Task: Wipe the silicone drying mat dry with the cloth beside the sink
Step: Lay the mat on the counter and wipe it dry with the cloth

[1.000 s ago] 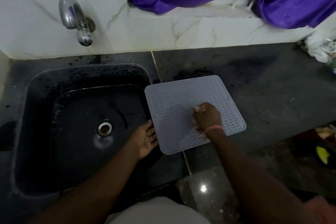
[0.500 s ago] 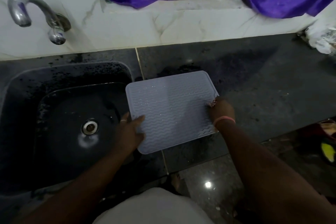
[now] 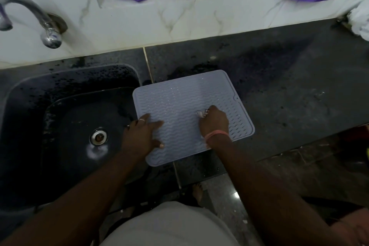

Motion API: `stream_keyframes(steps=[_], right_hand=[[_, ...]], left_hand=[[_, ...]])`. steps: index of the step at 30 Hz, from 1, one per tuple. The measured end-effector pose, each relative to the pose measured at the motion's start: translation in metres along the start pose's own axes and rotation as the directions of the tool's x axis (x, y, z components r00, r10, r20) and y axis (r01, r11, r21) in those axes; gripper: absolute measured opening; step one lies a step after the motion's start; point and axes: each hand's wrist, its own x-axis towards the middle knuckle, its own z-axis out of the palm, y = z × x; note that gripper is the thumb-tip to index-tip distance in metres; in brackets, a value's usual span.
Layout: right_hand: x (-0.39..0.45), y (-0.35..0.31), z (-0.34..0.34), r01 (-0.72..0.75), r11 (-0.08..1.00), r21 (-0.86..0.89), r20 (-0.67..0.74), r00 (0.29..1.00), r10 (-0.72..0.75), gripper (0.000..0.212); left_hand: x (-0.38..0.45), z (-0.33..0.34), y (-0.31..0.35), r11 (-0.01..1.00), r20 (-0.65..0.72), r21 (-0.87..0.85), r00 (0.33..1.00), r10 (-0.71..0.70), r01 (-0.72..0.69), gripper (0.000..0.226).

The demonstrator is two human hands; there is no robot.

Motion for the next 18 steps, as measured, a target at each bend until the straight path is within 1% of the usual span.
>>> stream_keyframes(steps=[4, 7, 12, 13, 15, 17, 18], right_hand=[[-0.034, -0.023, 0.027, 0.001, 0.989, 0.146, 0.047, 0.999, -0.008, 0.015], [-0.053, -0.043, 0.042, 0.006, 0.982, 0.191, 0.102, 0.994, -0.026, 0.014], [-0.069, -0.067, 0.054, 0.050, 0.963, 0.265, 0.218, 0.970, -0.110, 0.018], [-0.067, -0.066, 0.054, 0.043, 0.958, 0.284, 0.253, 0.960, -0.118, 0.019], [-0.057, -0.058, 0.043, -0.017, 0.946, 0.325, 0.304, 0.949, -0.088, 0.013], [-0.042, -0.040, 0.023, -0.078, 0.935, 0.346, 0.253, 0.967, -0.014, 0.017], [-0.033, -0.029, 0.010, -0.086, 0.942, 0.324, 0.204, 0.979, 0.019, 0.020]], left_hand=[[0.000, -0.001, -0.002, 1.000, 0.008, -0.015, 1.000, -0.004, 0.004, 0.087], [-0.002, -0.002, 0.001, 1.000, -0.002, 0.020, 1.000, -0.014, 0.014, 0.086], [-0.005, -0.002, -0.002, 1.000, -0.033, 0.011, 0.999, 0.012, -0.011, 0.072], [-0.005, -0.001, -0.003, 1.000, -0.021, 0.011, 1.000, 0.010, -0.010, 0.072], [-0.004, 0.000, -0.005, 1.000, 0.014, 0.017, 1.000, 0.005, -0.005, 0.078], [-0.003, 0.001, -0.007, 1.000, 0.044, -0.003, 0.999, 0.004, -0.004, 0.087], [-0.002, 0.003, -0.009, 1.000, 0.048, -0.026, 0.999, 0.003, -0.002, 0.090]])
